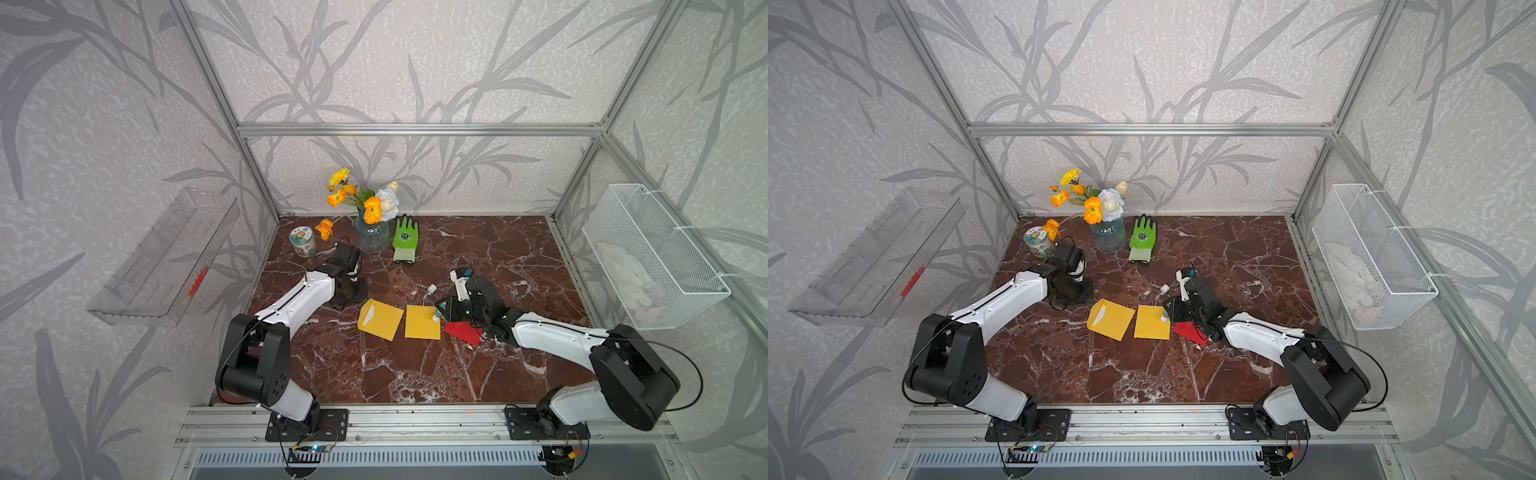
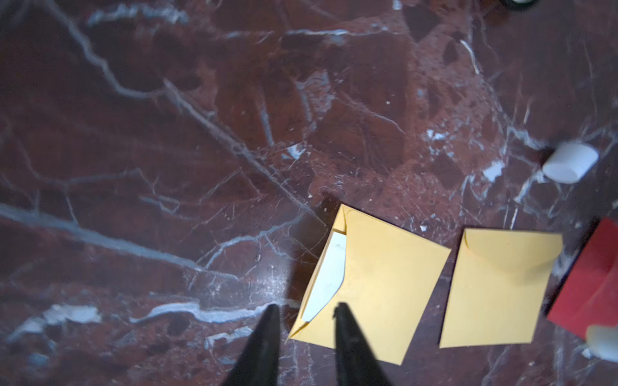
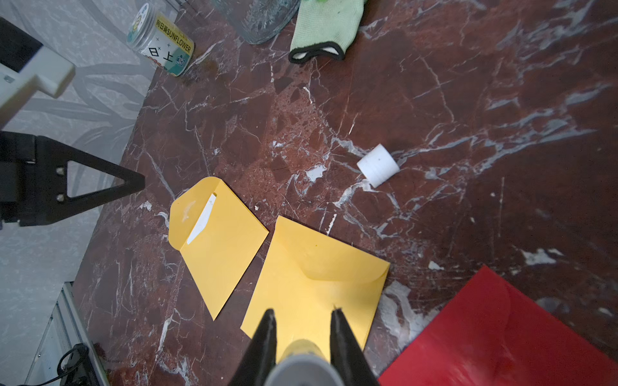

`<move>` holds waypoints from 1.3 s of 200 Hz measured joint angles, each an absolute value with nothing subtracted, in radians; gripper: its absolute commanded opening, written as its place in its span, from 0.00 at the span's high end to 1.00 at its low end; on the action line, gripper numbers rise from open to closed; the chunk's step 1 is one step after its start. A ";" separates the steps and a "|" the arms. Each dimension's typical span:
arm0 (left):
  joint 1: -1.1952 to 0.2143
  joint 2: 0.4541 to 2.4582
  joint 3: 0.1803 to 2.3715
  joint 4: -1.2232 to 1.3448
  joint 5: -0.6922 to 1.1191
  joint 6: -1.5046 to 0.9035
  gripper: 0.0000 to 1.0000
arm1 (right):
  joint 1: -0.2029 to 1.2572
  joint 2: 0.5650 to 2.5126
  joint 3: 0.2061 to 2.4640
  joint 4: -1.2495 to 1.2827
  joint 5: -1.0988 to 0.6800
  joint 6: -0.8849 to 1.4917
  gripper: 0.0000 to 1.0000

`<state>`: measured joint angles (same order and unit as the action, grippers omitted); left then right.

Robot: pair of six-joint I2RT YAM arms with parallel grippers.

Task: Seal the envelope with a glue stick
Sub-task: Adjust the envelope at the center of the board.

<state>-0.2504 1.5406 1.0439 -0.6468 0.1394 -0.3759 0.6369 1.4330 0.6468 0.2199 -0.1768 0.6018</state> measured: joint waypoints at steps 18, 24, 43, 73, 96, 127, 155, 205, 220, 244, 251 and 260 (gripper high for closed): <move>-0.211 1.541 1.018 -0.645 0.155 -0.429 1.00 | 0.650 1.433 0.658 0.220 -0.177 0.602 1.00; -0.200 1.541 1.011 -0.642 0.161 -0.440 1.00 | 0.654 1.433 0.661 0.221 -0.178 0.603 1.00; -0.172 1.545 0.995 -0.631 0.178 -0.466 1.00 | 0.667 1.437 0.676 0.222 -0.178 0.604 1.00; -0.169 1.570 0.962 -0.578 0.221 -0.498 1.00 | 0.691 1.449 0.693 0.226 -0.178 0.610 1.00; -0.169 1.584 0.932 -0.538 0.257 -0.517 1.00 | 0.710 1.485 0.708 0.237 -0.184 0.617 1.00; -0.169 1.586 0.904 -0.491 0.282 -0.535 1.00 | 0.740 1.541 0.728 0.255 -0.191 0.641 1.00; -0.170 1.584 0.883 -0.456 0.296 -0.546 1.00 | 0.768 1.598 0.761 0.284 -0.204 0.671 1.00; -0.200 1.577 0.875 -0.409 0.325 -0.551 1.00 | 0.788 1.689 0.794 0.352 -0.250 0.743 1.00; -0.216 1.577 0.875 -0.406 0.332 -0.549 1.00 | 0.789 1.709 0.800 0.361 -0.259 0.757 1.00; -0.237 1.577 0.875 -0.406 0.334 -0.543 1.00 | 0.789 1.739 0.806 0.370 -0.267 0.771 1.00; -0.242 1.577 0.875 -0.407 0.334 -0.542 1.00 | 0.789 1.743 0.806 0.371 -0.270 0.775 1.00; -0.251 1.578 0.876 -0.407 0.334 -0.541 1.00 | 0.789 1.748 0.806 0.374 -0.271 0.778 1.00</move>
